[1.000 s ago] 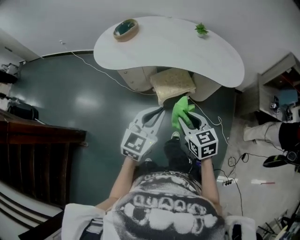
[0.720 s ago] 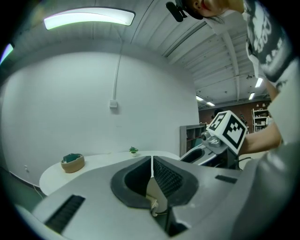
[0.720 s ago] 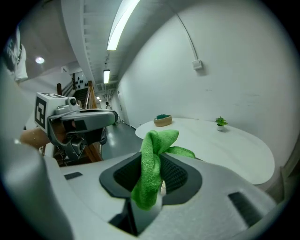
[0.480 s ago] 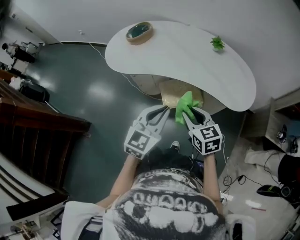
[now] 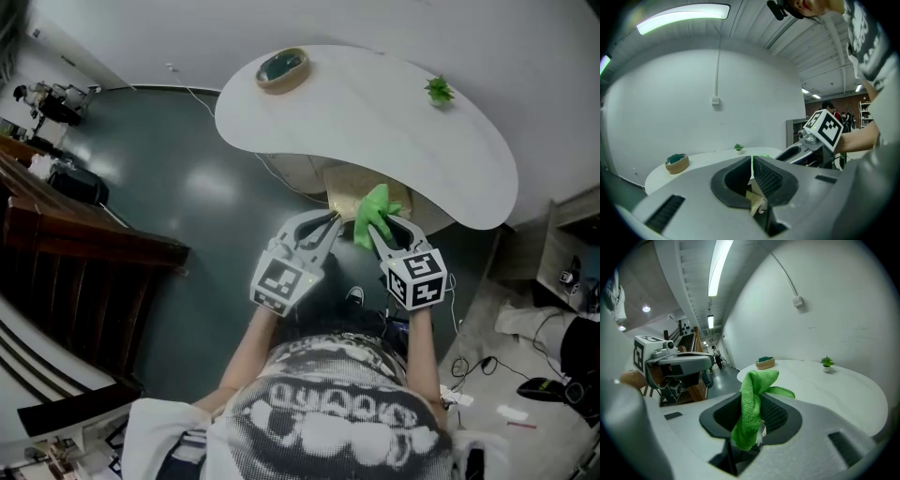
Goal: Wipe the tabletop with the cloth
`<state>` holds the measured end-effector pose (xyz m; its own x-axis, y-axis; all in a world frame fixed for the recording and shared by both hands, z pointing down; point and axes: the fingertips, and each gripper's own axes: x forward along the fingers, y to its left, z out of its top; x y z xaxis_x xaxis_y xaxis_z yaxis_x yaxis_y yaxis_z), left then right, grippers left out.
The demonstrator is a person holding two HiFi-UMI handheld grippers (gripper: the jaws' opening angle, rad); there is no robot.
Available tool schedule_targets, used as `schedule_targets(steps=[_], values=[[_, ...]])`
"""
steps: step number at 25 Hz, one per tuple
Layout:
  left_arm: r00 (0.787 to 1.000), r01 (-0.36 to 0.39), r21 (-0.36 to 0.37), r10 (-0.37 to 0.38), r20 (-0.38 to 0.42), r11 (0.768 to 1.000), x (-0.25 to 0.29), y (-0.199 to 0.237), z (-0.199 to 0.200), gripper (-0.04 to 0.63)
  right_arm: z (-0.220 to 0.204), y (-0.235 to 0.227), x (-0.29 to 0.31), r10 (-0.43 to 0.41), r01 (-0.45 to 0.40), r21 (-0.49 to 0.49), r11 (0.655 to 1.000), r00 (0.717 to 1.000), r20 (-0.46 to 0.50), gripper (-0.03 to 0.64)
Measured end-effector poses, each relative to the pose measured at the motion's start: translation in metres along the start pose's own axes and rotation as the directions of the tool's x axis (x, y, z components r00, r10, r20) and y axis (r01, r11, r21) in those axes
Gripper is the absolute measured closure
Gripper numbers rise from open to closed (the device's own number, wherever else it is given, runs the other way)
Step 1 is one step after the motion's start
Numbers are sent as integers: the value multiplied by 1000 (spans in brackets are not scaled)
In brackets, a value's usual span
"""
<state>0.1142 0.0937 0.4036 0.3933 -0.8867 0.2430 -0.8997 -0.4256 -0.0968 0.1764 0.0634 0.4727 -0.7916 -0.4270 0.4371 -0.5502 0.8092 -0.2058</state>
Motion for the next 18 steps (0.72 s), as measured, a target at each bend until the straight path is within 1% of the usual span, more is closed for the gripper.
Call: schedule_targets(steps=[5, 9, 14, 18], values=[[999, 36, 17, -37, 13, 999, 22, 15, 4, 581, 11, -17, 11, -34, 34, 10, 999, 999, 10, 494], [997, 77, 12, -78, 16, 997, 52, 35, 3, 581, 21, -40, 29, -68, 68, 15, 998, 998, -6, 494], [992, 121, 7, -121, 26, 993, 95, 85, 4, 581, 45, -69, 75, -109, 110, 24, 994, 994, -19, 494], [986, 162, 6, -162, 24, 987, 122, 135, 3, 581, 63, -85, 124, -139, 141, 45, 989, 989, -50, 494]])
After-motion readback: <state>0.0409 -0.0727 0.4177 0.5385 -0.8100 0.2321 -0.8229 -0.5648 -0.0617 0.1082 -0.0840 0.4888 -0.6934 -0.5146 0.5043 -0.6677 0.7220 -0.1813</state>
